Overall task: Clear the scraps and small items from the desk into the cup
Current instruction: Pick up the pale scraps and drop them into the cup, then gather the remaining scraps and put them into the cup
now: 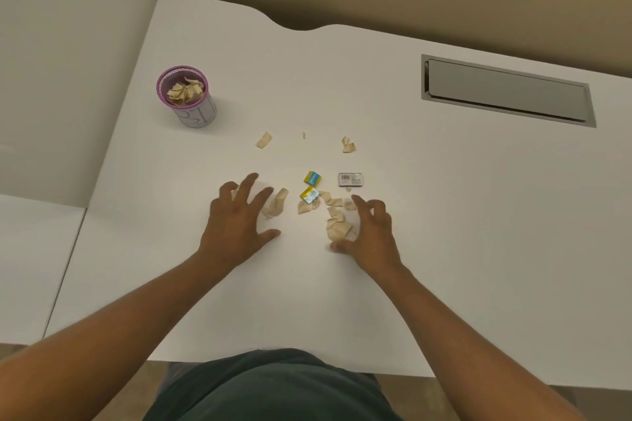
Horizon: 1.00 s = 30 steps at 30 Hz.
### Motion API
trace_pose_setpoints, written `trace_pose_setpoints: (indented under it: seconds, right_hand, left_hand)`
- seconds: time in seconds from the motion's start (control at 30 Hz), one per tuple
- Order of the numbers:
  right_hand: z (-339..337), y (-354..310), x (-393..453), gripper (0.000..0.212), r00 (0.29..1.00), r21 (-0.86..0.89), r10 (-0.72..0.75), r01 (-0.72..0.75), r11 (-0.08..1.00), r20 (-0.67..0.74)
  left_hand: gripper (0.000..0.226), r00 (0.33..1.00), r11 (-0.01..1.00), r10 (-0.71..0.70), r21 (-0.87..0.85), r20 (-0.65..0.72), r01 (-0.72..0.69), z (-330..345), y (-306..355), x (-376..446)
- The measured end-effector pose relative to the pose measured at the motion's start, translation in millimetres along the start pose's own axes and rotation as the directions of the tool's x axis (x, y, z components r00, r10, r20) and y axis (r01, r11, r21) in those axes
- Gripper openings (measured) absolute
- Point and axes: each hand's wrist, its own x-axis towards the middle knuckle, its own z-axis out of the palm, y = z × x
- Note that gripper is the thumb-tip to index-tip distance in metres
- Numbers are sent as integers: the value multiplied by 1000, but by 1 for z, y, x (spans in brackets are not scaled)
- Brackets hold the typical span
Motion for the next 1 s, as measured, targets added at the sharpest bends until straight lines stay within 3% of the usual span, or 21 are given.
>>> trace_pose_setpoints:
  seconds: [0.1, 0.2, 0.27, 0.37, 0.5, 0.73, 0.87, 1.0]
  right_hand:
    - [15, -10, -1, 93, 998, 247, 34, -46, 968, 54]
    - [25, -27, 8, 77, 998, 419, 51, -55, 906, 22]
    - [26, -33, 17, 77, 1000, 361, 9, -11, 933, 9]
    - [24, -38, 27, 86, 995, 25, -56, 58, 998, -87]
    - [30, -54, 28, 90, 992, -216, -2, -26, 976, -130]
    - [46, -77, 17, 49, 984, -208, 13, -52, 977, -180]
    - [46, -80, 17, 24, 984, -208, -31, -6, 978, -174]
    - [44, -75, 22, 34, 982, -140, -27, 1, 990, -188]
  left_hand:
    - [97, 984, 984, -161, 85, 79, 154, 4, 7, -3]
    - [91, 981, 989, -148, 40, 123, 144, 9, 24, 4]
    - [87, 985, 996, -82, -23, 150, 86, 10, 38, 12]
    - [86, 988, 996, -26, -85, 154, 39, 7, 54, 20]
    - [76, 989, 997, -65, -41, 130, 71, 5, 60, 23]
    - [23, 995, 992, 58, 110, 77, -66, 2, 53, 24]
    - [29, 982, 989, 81, 111, 168, -101, 4, 45, 33]
    - [25, 982, 995, 85, 42, 171, -94, 6, 28, 40]
